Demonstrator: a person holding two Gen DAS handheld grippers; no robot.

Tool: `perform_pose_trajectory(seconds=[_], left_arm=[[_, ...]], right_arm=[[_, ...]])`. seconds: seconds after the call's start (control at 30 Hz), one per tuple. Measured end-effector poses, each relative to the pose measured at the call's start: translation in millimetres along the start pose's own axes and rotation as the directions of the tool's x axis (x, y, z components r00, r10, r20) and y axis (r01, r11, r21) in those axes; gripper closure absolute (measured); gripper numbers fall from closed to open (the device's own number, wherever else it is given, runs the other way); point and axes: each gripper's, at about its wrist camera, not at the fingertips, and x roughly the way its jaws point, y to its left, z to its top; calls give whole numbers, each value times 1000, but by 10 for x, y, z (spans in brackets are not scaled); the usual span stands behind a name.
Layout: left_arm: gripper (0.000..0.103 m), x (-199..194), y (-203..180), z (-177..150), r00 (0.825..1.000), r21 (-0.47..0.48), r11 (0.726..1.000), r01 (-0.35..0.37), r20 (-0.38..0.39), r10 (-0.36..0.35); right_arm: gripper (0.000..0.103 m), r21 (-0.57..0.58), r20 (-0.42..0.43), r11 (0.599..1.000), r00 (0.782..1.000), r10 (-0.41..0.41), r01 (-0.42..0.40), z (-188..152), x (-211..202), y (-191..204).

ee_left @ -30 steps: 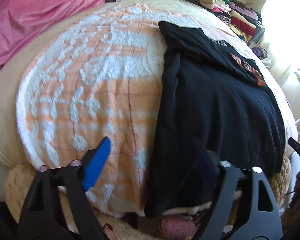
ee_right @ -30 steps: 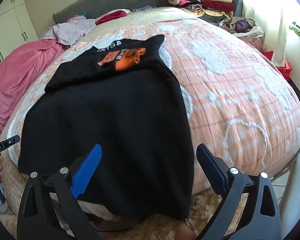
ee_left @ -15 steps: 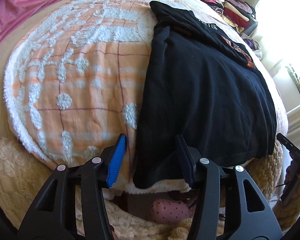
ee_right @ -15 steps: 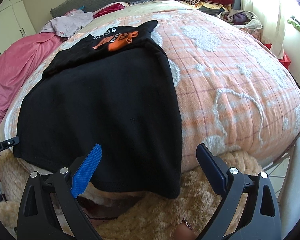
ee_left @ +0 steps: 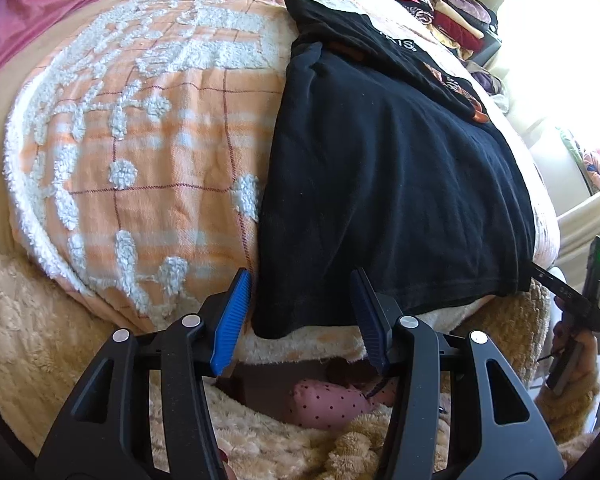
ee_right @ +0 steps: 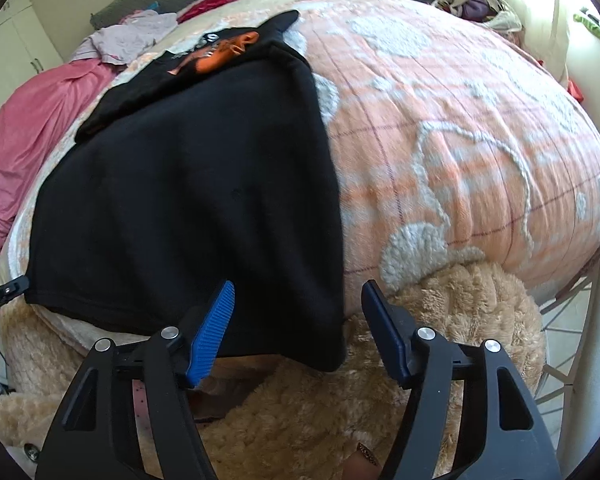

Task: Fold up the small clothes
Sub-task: 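Grasp the black hem with the right tool and lift it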

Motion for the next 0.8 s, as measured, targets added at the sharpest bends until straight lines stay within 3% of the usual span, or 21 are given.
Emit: perform_pose_trajectory(seconds=[0.03, 0.13, 0.2, 0.27, 0.33, 0.43, 0.53, 0.57, 0.6, 0.63, 0.67, 0.7, 0.73, 0.77, 0.8], left_arm=[[61, 7, 5, -3, 1000, -5, 1000, 5, -2, -5], [61, 44, 3, -8, 1000, -11, 1000, -3, -8, 3], [58, 56, 8, -5, 1000, -16, 1000, -6, -10, 6], [56, 85, 25, 9, 1000, -24, 1000, -1, -16, 1], [56, 111, 44, 30, 1000, -35, 999, 5, -20, -6], [58, 128, 28, 59, 1000, -36, 999, 12, -25, -12], [70, 120, -5, 53, 1000, -18, 1000, -12, -24, 12], [75, 113, -4, 49, 1000, -18, 1000, -18, -23, 18], [78, 108, -6, 54, 1000, -24, 999, -22, -22, 22], [84, 95, 0, 53, 1000, -27, 999, -21, -19, 21], [97, 78, 7, 57, 1000, -30, 999, -11, -17, 10], [100, 62, 22, 58, 1000, -41, 999, 21, -17, -22], [100, 41, 35, 58, 998, -59, 997, 55, -17, -56], [100, 31, 29, 59, 998, -56, 997, 59, -15, -60], [100, 18, 9, 63, 999, -43, 998, 51, -12, -52]], right_arm=[[40, 7, -4, 1000, 1000, 8, -8, -6, 18, -22], [58, 18, -27, 997, 997, 72, -72, -31, 58, -43], [63, 0, -25, 997, 996, 80, -80, -51, 47, -18], [86, 0, -14, 995, 995, 99, -99, -48, 12, -26], [94, -2, -1, 992, 992, 125, -125, -41, -42, -43], [95, -1, 22, 990, 990, 141, -141, -33, -100, -85], [88, 27, 10, 990, 990, 138, -139, -23, -45, -148], [78, 31, 4, 992, 992, 126, -126, -20, -27, -159], [75, 34, 0, 992, 992, 124, -124, -18, -5, -160], [74, 42, -3, 990, 991, 134, -134, -14, 18, -174], [74, 54, -4, 987, 989, 149, -148, -13, 32, -197], [74, 60, -6, 986, 987, 158, -157, -15, 41, -211], [79, 59, -5, 984, 986, 169, -169, -20, 31, -218], [91, 55, 0, 981, 983, 185, -185, -11, 26, -206], [95, 49, 9, 979, 980, 197, -197, -13, 0, -192]])
